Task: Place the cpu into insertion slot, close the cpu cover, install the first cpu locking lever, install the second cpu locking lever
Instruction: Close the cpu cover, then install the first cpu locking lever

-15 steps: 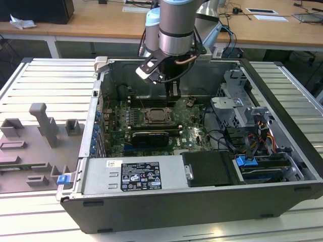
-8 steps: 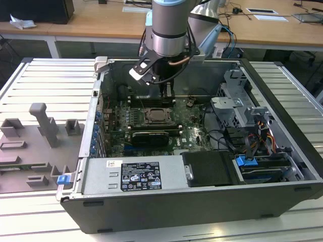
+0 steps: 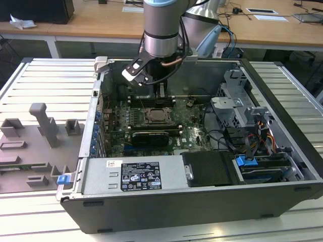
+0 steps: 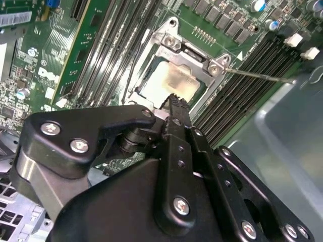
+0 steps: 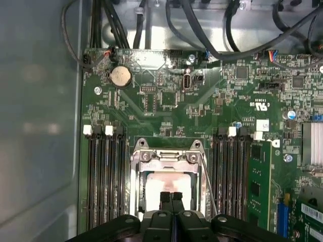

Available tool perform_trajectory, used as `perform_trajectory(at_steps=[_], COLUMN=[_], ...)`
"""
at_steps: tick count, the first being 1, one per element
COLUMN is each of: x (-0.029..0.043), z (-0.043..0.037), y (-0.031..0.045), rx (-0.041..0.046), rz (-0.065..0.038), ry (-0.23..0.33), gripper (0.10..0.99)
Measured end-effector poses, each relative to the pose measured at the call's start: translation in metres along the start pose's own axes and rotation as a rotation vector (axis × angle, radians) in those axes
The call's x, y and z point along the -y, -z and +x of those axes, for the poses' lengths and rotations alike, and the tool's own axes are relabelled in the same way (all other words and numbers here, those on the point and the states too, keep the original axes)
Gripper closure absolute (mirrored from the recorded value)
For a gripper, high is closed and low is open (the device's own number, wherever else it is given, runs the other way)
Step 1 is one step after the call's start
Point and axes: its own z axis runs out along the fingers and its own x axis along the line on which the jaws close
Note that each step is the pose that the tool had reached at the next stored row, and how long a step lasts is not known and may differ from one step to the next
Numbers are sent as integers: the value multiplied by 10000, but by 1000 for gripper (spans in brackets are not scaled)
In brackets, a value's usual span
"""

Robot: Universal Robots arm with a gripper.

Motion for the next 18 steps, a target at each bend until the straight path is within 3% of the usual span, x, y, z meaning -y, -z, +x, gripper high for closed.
perform_trajectory(at_steps=[12,18], x=[42,38], z=[1,1], y=[20,114], rx=[0,1], rz=[0,1], ry=[0,-1], gripper=[980,980])
